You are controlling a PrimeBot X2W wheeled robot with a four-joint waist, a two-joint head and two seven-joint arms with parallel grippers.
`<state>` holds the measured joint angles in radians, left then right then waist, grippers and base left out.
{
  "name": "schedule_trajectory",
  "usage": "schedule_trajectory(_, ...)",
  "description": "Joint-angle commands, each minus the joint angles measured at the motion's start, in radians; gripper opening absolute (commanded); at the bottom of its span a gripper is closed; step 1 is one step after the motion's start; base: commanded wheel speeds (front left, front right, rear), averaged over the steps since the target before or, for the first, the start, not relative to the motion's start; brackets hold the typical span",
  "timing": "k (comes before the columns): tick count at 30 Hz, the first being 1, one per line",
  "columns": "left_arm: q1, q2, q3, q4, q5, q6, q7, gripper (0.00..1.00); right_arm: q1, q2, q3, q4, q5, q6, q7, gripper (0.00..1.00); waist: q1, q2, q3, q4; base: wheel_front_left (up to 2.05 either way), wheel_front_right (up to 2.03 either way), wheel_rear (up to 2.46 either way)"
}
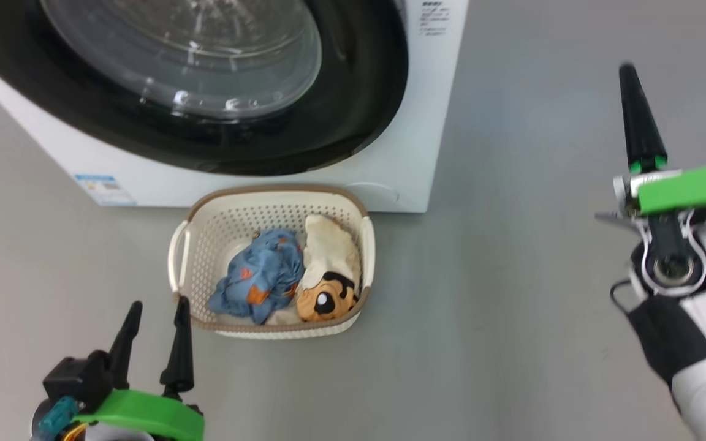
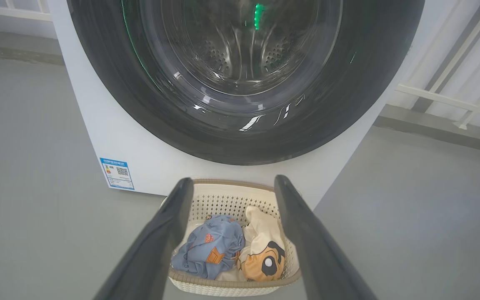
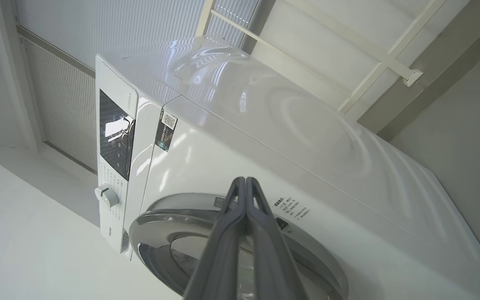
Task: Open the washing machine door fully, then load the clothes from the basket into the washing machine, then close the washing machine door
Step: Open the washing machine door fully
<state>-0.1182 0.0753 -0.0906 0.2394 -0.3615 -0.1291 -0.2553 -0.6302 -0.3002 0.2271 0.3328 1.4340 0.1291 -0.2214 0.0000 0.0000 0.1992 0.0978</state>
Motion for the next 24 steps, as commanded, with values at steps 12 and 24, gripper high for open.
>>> schedule_trajectory(12, -0.1, 0.0, -0.035, -0.052, -0.039, -0.002, -0.006, 1.0, -0.223, -0.058, 0.019, 0.036, 0.229, 0.002, 0.342, 0.0, 0.0, 0.0, 0.113, 0.1, 0.0, 0.0, 0.0)
schedule_trajectory(24, -0.138, -0.001, -0.075, -0.085, -0.055, -0.002, -0.006, 1.0, -0.389, -0.062, -0.013, 0.131, 0.305, 0.002, 0.641, 0.0, 0.0, 0.0, 0.192, 0.138, 0.0, 0.0, 0.0)
